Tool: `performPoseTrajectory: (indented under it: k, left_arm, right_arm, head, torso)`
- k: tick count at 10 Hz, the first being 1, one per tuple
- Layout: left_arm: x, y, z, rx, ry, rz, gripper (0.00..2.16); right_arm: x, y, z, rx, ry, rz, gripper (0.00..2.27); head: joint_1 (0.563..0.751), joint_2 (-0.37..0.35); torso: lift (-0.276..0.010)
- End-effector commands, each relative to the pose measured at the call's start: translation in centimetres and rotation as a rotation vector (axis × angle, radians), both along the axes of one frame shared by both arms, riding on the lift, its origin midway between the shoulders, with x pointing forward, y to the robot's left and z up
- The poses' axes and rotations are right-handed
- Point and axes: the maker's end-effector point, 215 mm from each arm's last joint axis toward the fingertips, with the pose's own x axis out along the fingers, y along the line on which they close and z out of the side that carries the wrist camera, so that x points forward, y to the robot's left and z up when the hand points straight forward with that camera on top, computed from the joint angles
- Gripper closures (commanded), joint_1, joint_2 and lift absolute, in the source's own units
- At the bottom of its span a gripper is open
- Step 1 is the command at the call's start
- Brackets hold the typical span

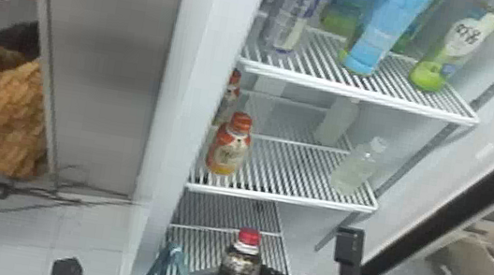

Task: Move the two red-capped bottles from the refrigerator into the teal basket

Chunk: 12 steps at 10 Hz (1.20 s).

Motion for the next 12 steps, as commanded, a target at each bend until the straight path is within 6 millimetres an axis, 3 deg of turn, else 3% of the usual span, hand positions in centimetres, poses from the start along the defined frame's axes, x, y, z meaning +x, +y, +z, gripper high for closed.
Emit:
performPoseTrajectory:
  k: [1,7,12]
  left_arm:
    - [0.0,0.0,0.0,0.000,-0.001,-0.001,1.09]
    - [0.2,0.1,0.1,-0.002,-0.001,0.004,1.09]
    - [0.2,0.1,0.1,-0.002,-0.001,0.004,1.09]
  right_arm:
    - [0.1,0.8,-1.1,0.017,0.030,0.015,0.66]
    - [-2.4,0.1,-1.9,-0.010,0.174,0.039,0.64]
    - [-1.2,-0.5,-1.7,-0.024,0.133,0.033,0.30]
  head:
    - [0.695,-0.350]
    - [0.695,-0.350]
    - [0.695,-0.350]
  torso:
    - [-0.228]
    - [-0.228]
    - [-0.228]
